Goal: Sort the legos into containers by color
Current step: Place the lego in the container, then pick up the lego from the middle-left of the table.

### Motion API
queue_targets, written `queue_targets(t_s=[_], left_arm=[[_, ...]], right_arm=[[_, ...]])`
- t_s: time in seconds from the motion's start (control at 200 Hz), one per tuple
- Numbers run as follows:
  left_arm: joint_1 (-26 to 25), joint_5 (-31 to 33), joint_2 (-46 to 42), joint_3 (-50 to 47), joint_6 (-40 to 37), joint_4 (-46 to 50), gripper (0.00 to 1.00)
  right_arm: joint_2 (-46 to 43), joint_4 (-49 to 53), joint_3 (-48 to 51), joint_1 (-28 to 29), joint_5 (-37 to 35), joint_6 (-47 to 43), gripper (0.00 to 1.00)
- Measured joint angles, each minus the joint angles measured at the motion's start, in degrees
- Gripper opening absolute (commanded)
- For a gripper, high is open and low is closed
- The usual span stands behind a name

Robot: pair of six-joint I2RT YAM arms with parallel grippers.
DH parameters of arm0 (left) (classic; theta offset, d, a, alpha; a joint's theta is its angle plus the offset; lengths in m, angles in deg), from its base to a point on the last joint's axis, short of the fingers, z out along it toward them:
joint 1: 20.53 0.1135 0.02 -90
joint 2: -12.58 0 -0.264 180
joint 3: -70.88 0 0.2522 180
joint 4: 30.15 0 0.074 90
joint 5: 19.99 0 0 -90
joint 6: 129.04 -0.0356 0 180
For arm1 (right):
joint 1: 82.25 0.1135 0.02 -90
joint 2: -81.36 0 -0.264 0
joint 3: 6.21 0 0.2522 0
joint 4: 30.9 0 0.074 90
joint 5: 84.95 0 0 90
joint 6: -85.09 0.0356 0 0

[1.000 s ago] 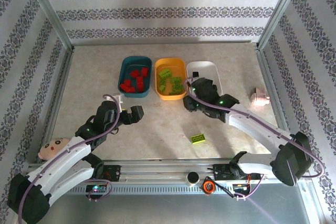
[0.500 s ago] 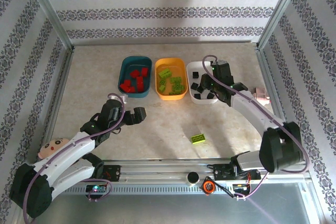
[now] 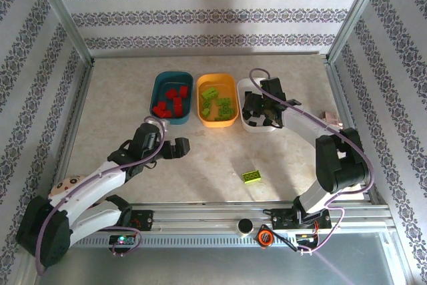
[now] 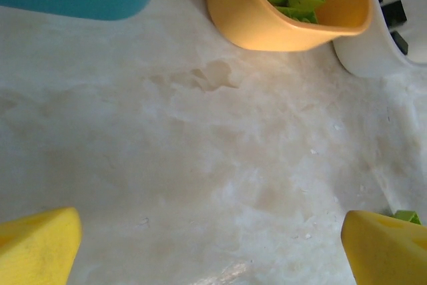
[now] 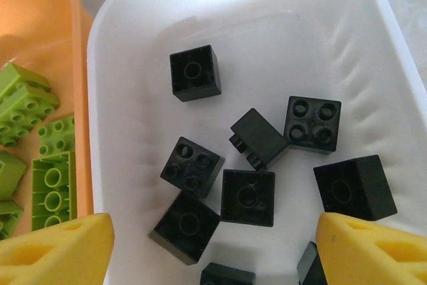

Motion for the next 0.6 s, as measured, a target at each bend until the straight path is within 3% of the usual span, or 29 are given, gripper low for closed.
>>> queue_targets(t_s=[0.1,0.425,0.6], left_arm=[[-2.5,-1.6,4.9,2.9,-2.2,-0.8,1.0],[-18.3,-4.3,28.2,17.4,-14.1,-5.4,1.0],[-26.4,-4.0,39.4,26.1,-23.2,-5.4,0.93]], right_arm=[[-2.3,-0.1,0.4,0.0,0.0,0.4,0.81],[-17.9,-0.9,11.0,-0.5,0.6,3.4,0.83],[-24.5,-0.6,16.0,-3.4,2.1,5.0,0.84]])
